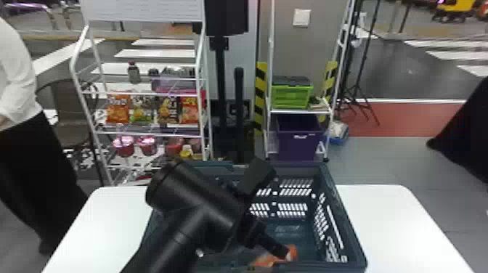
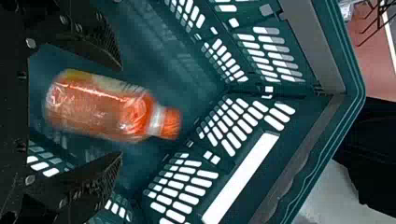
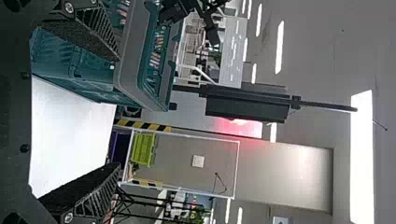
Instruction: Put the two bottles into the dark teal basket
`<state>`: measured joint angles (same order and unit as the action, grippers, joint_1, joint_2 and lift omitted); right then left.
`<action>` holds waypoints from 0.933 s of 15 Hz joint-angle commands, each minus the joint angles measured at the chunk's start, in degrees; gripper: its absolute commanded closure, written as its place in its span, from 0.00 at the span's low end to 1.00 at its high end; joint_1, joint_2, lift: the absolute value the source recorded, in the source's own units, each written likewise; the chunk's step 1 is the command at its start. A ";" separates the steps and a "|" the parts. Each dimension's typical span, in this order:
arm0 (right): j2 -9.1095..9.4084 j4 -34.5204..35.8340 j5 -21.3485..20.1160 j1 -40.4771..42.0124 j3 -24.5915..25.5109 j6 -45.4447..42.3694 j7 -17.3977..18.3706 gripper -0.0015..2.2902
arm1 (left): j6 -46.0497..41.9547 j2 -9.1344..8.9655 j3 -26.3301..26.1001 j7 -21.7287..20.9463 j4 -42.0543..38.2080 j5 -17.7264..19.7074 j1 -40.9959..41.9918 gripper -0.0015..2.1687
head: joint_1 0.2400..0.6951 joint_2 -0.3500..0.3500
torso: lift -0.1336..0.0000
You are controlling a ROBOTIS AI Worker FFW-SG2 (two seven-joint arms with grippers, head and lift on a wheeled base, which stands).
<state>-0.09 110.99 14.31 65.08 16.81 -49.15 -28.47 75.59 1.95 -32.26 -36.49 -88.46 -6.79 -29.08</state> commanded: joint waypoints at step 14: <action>0.14 17.95 -4.11 0.93 0.42 25.20 0.17 0.04 | -14.46 14.14 30.42 34.20 -52.07 24.11 40.69 0.04 | 0.57 0.50 | 1.00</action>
<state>-0.09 126.09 11.21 66.29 17.28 -30.09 -28.30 64.77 15.49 -5.38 -3.53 -135.86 16.60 4.72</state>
